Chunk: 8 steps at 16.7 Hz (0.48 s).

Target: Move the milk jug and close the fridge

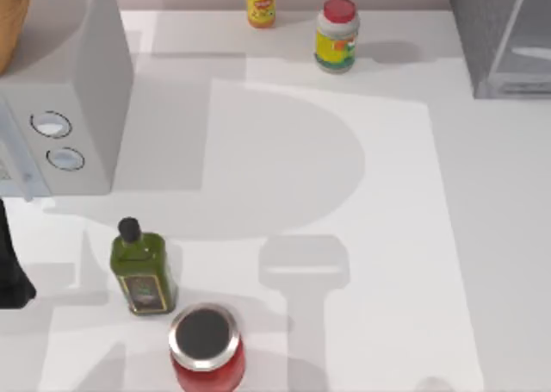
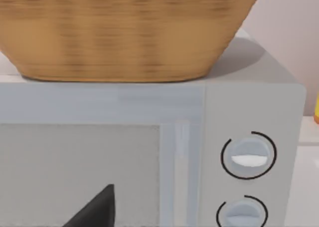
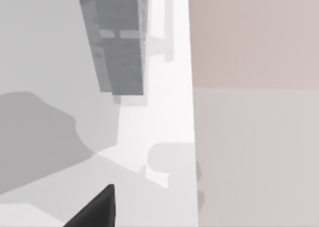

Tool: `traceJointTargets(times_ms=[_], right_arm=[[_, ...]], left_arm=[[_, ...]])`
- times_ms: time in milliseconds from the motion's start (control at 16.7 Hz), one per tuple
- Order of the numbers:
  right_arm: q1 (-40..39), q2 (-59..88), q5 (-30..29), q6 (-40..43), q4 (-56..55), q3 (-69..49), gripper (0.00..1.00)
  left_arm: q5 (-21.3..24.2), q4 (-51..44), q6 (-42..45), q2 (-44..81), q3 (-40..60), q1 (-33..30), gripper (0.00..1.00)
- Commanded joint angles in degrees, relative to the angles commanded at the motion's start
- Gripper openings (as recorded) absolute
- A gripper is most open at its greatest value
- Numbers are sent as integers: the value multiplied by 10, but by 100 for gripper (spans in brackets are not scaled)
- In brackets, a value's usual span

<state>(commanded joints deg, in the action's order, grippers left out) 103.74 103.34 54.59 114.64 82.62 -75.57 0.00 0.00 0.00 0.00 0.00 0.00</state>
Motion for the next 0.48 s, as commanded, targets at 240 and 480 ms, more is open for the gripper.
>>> traceJointTargets(times_ms=[240, 480], right_arm=[[-9, -3, -4, -6, -6, 1, 100], [-88, -7, -26, -78, -87, -3, 100]], left_arm=[[0, 0, 0, 0, 0, 0, 100], [0, 0, 0, 0, 0, 0, 100]])
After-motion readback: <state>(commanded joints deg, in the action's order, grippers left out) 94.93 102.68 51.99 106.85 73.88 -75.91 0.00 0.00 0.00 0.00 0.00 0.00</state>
